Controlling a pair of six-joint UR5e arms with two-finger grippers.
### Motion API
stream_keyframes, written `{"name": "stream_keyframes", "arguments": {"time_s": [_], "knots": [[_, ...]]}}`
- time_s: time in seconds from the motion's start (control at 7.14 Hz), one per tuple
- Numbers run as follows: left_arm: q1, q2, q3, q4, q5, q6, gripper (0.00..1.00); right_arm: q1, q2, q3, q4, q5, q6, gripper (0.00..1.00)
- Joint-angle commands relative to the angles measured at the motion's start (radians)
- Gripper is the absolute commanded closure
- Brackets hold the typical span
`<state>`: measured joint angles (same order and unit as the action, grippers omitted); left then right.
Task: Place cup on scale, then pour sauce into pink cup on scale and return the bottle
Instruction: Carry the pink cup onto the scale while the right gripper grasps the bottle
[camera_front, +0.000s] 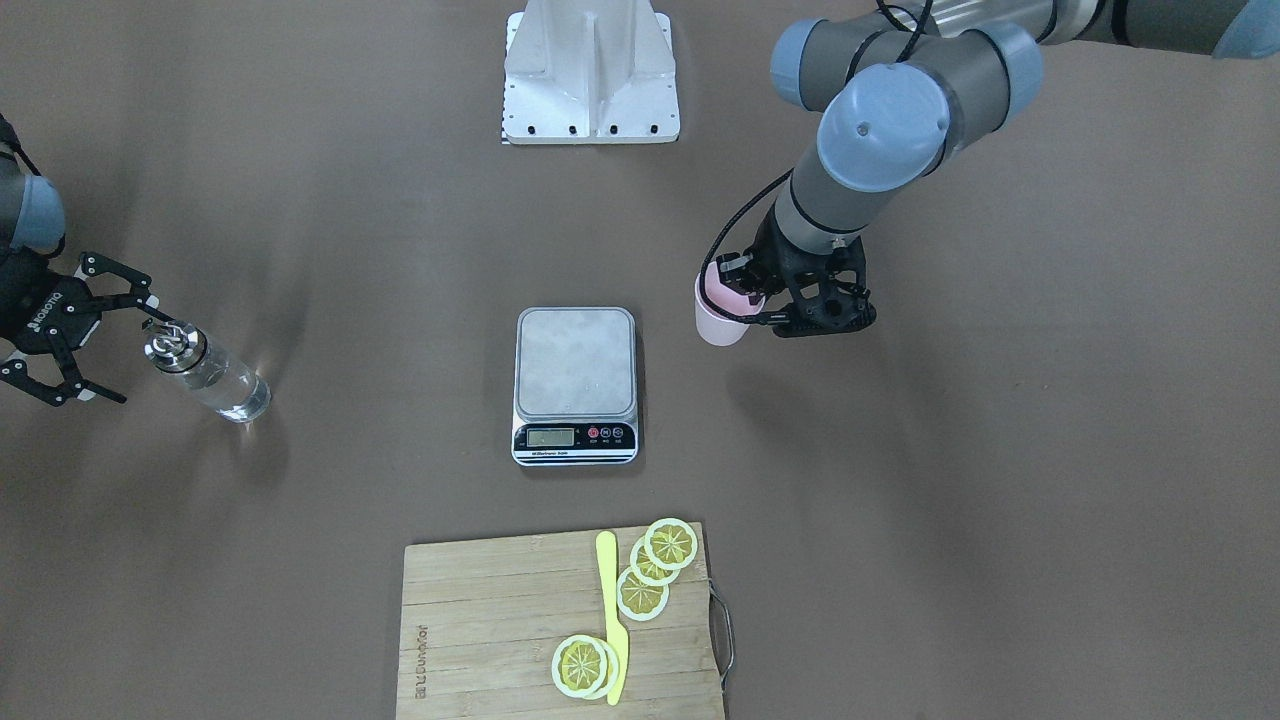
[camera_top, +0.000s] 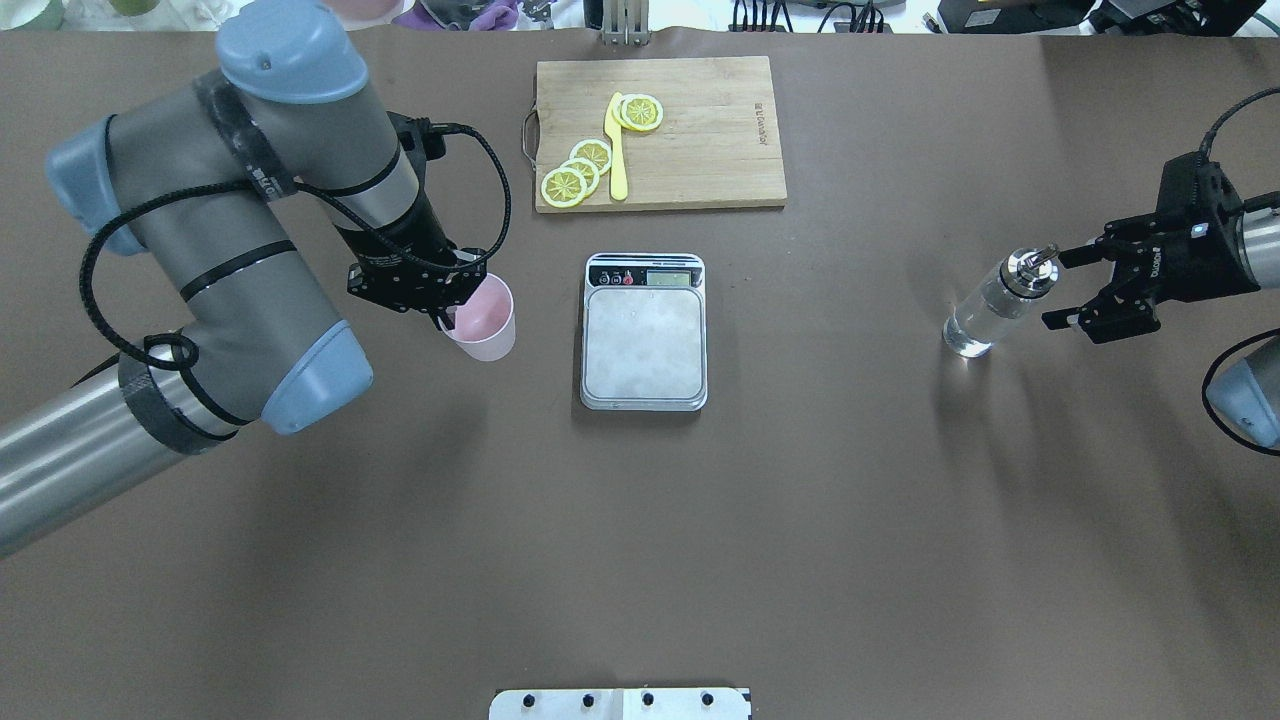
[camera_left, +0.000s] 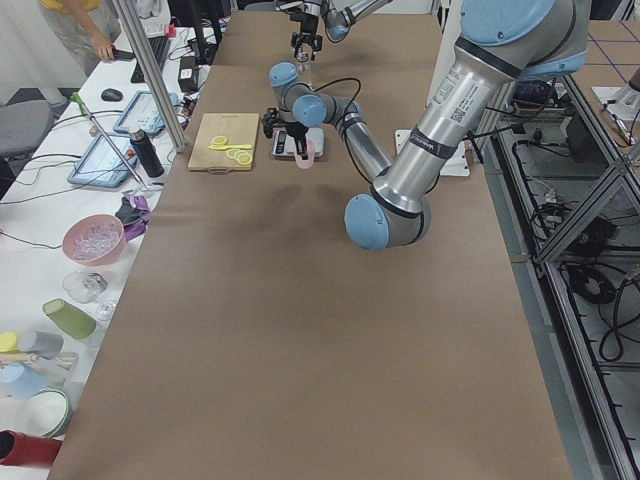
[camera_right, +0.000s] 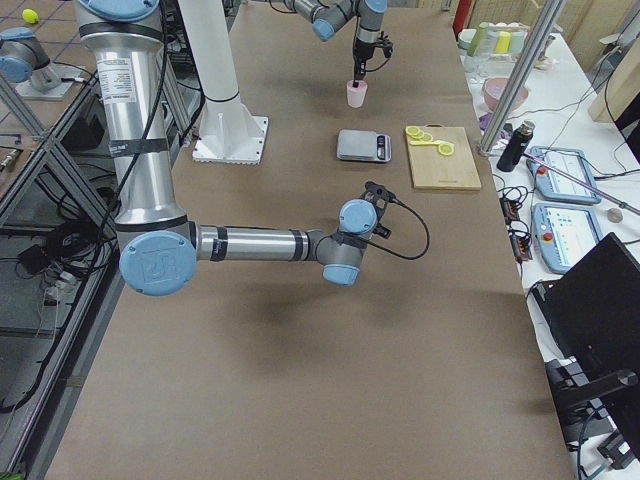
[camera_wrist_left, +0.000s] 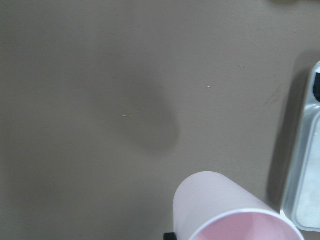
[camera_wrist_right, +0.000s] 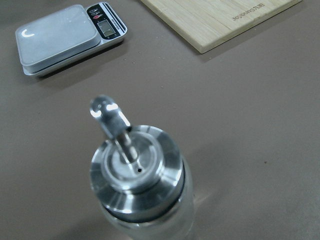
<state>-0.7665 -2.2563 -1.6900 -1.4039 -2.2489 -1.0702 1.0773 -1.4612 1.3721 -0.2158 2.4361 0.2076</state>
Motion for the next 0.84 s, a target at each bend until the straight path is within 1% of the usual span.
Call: {"name": "stream_keyframes", "arguments": {"time_s": [0.0,0.14,0.28,0.42,0.56,0.7], "knots": [[0.007,-0.071,0.052,-0.003,-0.001,0.01,1.0,-0.007,0.008,-0.002,0.007,-0.003,0.013,0.0],[0.009,-0.121,0.099,-0.003,0.005,0.012,1.0,-0.013,0.018,-0.005,0.007,-0.018,0.016,0.0],[0.039,-0.152,0.13,-0.007,0.006,0.01,0.99,-0.02,0.024,-0.013,0.007,-0.034,0.016,0.0],[0.047,-0.175,0.15,-0.013,0.009,0.012,0.99,-0.026,0.028,-0.018,0.007,-0.046,0.016,0.0],[0.059,-0.198,0.183,-0.018,0.04,0.012,0.99,-0.031,0.028,-0.021,0.009,-0.058,0.018,0.0],[0.067,-0.204,0.193,-0.03,0.048,0.01,0.99,-0.045,0.03,-0.024,0.024,-0.071,0.036,0.0]]}}
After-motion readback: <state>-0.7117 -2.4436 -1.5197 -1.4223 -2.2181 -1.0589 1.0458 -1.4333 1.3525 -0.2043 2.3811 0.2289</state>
